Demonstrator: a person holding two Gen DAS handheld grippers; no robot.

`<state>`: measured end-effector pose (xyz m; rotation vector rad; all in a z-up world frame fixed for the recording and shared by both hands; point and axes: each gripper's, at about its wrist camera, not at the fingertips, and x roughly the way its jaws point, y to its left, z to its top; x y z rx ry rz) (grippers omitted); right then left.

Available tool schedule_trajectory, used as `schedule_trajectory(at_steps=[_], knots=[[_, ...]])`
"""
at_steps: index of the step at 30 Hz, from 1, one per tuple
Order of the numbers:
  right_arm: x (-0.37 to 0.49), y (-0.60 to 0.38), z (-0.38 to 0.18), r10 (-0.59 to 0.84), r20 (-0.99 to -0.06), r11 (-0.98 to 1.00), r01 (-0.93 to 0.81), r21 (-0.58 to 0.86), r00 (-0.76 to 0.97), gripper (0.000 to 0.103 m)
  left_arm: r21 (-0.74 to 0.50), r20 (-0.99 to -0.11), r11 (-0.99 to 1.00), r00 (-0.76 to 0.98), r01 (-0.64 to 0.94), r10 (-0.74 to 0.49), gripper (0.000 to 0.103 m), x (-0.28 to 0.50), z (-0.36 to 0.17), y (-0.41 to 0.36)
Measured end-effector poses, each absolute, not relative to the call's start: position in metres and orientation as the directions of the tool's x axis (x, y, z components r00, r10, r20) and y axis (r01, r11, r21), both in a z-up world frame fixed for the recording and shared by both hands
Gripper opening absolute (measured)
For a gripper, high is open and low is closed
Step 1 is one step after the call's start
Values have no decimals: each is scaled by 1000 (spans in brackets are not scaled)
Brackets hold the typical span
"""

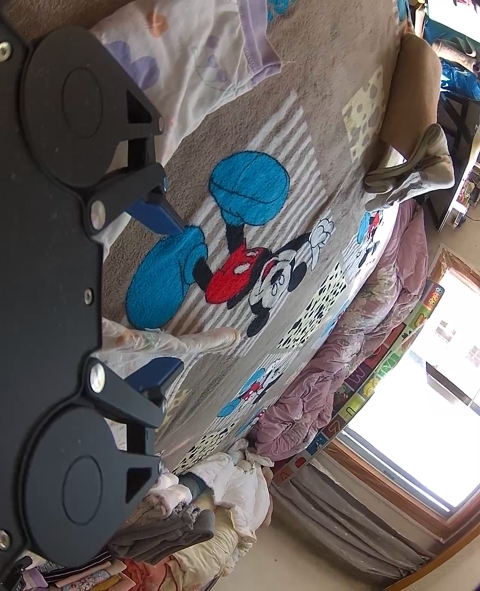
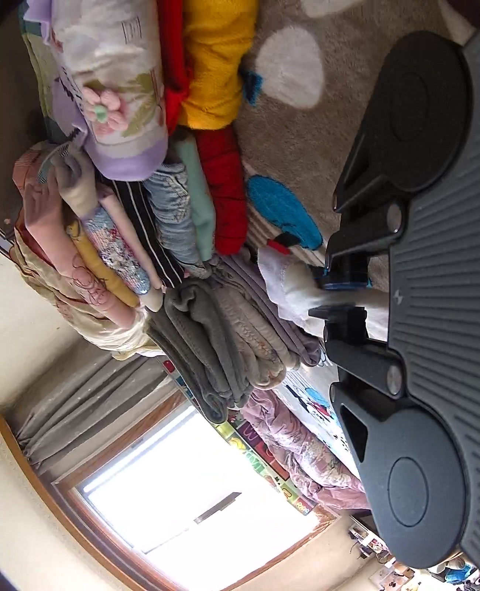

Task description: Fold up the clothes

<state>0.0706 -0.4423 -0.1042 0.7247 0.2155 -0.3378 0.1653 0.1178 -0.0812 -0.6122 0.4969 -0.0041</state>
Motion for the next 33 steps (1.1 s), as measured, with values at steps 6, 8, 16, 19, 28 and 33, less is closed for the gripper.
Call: schedule_trajectory(at_steps=[6, 8, 16, 19, 28, 33], knots=[[81, -453, -142, -263, -529, 626, 560, 542, 807, 12, -542, -445, 829, 884, -138, -143, 73, 162, -80, 119], [76, -442, -129, -305, -488, 659, 551, 513, 818, 21, -540, -441, 831, 887, -137, -141, 73, 159, -78, 121], [67, -385, -94, -167, -351, 866, 308, 395, 921, 21, -550, -436, 826, 886, -125, -157, 73, 164, -78, 121], [72, -388, -97, -194, -352, 866, 328, 376, 916, 19, -550, -447, 827, 878, -119, -170, 73, 168, -82, 117], [81, -450, -143, -194, -486, 667, 478, 572, 852, 54, -568, -450, 815, 873, -118, -188, 73, 175, -85, 116], [95, -443, -120, -170, -396, 762, 375, 528, 903, 9, -563, -460, 819, 866, -114, -195, 73, 175, -87, 115]])
